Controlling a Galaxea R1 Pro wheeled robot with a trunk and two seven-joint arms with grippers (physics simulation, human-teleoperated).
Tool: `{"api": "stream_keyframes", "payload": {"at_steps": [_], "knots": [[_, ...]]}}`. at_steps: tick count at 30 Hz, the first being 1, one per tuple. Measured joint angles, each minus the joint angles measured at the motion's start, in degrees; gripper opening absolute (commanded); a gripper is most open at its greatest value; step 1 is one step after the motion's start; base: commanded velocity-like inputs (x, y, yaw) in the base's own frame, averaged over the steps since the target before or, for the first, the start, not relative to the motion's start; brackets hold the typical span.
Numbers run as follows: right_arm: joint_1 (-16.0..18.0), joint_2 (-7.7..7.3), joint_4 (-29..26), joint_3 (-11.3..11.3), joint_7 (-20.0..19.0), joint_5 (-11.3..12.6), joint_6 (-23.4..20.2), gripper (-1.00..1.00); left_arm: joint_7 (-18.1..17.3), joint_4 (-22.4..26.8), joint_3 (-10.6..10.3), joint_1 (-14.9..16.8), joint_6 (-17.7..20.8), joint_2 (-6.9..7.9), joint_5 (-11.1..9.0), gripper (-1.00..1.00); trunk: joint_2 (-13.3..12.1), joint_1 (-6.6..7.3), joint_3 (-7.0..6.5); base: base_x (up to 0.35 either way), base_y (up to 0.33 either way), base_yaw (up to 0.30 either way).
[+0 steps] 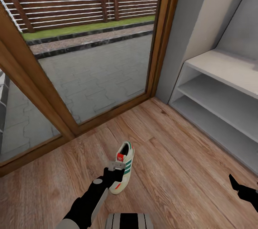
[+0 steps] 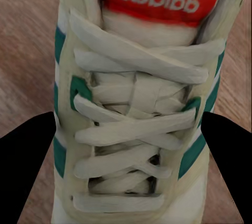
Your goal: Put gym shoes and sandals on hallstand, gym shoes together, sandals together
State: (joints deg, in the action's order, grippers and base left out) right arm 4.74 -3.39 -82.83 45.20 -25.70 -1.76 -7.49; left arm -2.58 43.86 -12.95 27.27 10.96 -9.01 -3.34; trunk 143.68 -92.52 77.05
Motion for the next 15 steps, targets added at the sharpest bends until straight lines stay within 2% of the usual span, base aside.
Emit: {"api": "stream_keyframes", "payload": {"at_steps": [6, 15], "knots": [[-0.1, 0.12, 0.2, 0.0, 0.0, -0.1, 0.3, 1.00, -0.3, 0.0, 0.0, -0.1, 0.0, 0.03, 0.0, -1.00, 0.0, 0.00, -0.32, 0.000, 0.000, -0.141], [-0.2, 0.14, 0.3, -0.1, 0.0, -0.5, 0.4, 1.00, -0.4, 0.0, 0.2, -0.1, 0.0, 0.12, -0.1, -1.00, 0.0, 0.00, -0.45, 0.000, 0.000, -0.037]]}}
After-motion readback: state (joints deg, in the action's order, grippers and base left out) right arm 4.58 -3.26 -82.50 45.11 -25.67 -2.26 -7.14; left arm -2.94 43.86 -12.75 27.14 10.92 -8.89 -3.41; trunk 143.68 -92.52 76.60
